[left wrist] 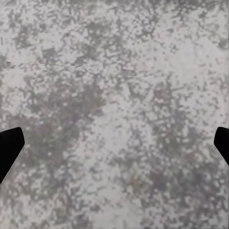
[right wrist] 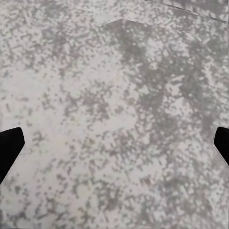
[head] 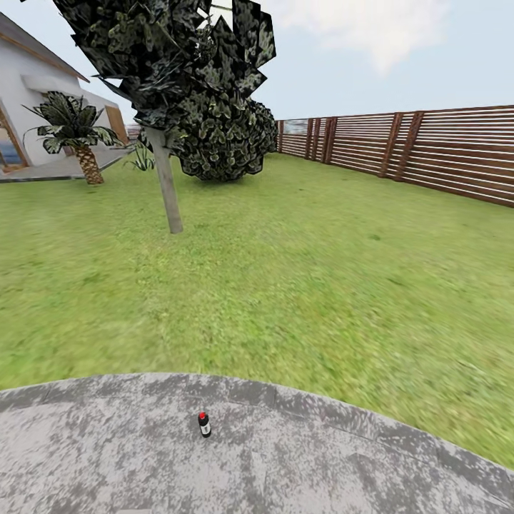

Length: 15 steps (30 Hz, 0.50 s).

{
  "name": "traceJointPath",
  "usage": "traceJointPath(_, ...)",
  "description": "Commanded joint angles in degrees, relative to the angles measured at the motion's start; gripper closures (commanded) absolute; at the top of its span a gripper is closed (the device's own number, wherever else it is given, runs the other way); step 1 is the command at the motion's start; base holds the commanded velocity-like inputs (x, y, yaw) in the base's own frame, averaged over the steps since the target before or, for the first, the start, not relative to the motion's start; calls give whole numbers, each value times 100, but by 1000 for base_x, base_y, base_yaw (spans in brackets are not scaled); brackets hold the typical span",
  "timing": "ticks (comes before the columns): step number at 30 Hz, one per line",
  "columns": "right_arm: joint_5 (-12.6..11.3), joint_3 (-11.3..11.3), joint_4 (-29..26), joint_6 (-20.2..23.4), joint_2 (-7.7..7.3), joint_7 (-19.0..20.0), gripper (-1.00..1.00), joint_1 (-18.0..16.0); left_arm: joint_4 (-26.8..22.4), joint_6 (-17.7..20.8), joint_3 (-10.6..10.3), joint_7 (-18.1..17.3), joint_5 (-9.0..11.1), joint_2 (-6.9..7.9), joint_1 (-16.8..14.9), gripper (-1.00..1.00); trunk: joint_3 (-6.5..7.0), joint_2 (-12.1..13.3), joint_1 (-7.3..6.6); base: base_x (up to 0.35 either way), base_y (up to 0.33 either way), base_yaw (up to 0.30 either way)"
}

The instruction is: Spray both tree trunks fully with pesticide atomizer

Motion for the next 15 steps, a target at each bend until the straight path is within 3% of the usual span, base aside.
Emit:
traceJointPath(1, 2, -6, 4, -19, 0, -2, -100, -3, 5, -18, 4, 1, 15, 1, -3, -100, -5, -1, 2, 308, 0, 0)
traceJointPath(6, 5, -6, 6, -17, 2, -2, -100, -3, 4, -22, 4, 2, 15, -1, -3, -100, -5, -1, 2, 148, 0, 0)
traceJointPath(15, 2, -7, 13, -20, -2, -2, -100, -3, 6, -24, 4, -4, 15, -2, -3, -100, -5, -1, 2, 18, 0, 0)
